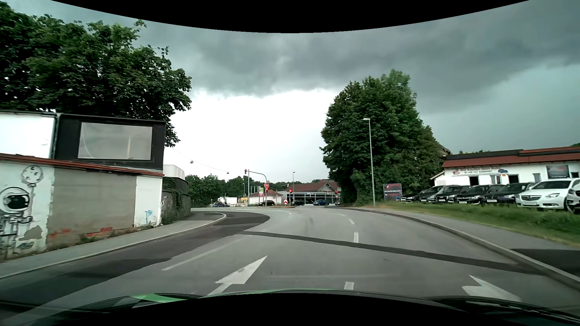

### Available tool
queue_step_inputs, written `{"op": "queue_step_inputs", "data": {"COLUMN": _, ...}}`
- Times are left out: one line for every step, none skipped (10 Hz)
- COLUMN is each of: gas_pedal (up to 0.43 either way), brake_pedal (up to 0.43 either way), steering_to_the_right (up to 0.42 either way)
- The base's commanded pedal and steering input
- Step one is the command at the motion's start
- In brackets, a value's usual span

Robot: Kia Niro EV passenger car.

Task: Follow the waypoints while adhering to traffic rules and regulations

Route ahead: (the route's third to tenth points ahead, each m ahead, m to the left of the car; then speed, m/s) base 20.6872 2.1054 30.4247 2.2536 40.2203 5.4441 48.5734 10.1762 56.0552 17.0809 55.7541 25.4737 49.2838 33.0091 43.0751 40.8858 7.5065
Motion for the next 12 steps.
{"op": "queue_step_inputs", "data": {"gas_pedal": 0.130, "brake_pedal": 0.000, "steering_to_the_right": 0.052}}
{"op": "queue_step_inputs", "data": {"gas_pedal": 0.130, "brake_pedal": 0.000, "steering_to_the_right": 0.051}}
{"op": "queue_step_inputs", "data": {"gas_pedal": 0.130, "brake_pedal": 0.000, "steering_to_the_right": 0.051}}
{"op": "queue_step_inputs", "data": {"gas_pedal": 0.118, "brake_pedal": 0.000, "steering_to_the_right": 0.050}}
{"op": "queue_step_inputs", "data": {"gas_pedal": 0.098, "brake_pedal": 0.000, "steering_to_the_right": 0.049}}
{"op": "queue_step_inputs", "data": {"gas_pedal": 0.098, "brake_pedal": 0.000, "steering_to_the_right": 0.048}}
{"op": "queue_step_inputs", "data": {"gas_pedal": 0.098, "brake_pedal": 0.000, "steering_to_the_right": 0.046}}
{"op": "queue_step_inputs", "data": {"gas_pedal": 0.098, "brake_pedal": 0.000, "steering_to_the_right": 0.044}}
{"op": "queue_step_inputs", "data": {"gas_pedal": 0.098, "brake_pedal": 0.000, "steering_to_the_right": 0.039}}
{"op": "queue_step_inputs", "data": {"gas_pedal": 0.087, "brake_pedal": 0.000, "steering_to_the_right": 0.032}}
{"op": "queue_step_inputs", "data": {"gas_pedal": 0.079, "brake_pedal": 0.000, "steering_to_the_right": 0.022}}
{"op": "queue_step_inputs", "data": {"gas_pedal": 0.067, "brake_pedal": 0.000, "steering_to_the_right": 0.017}}
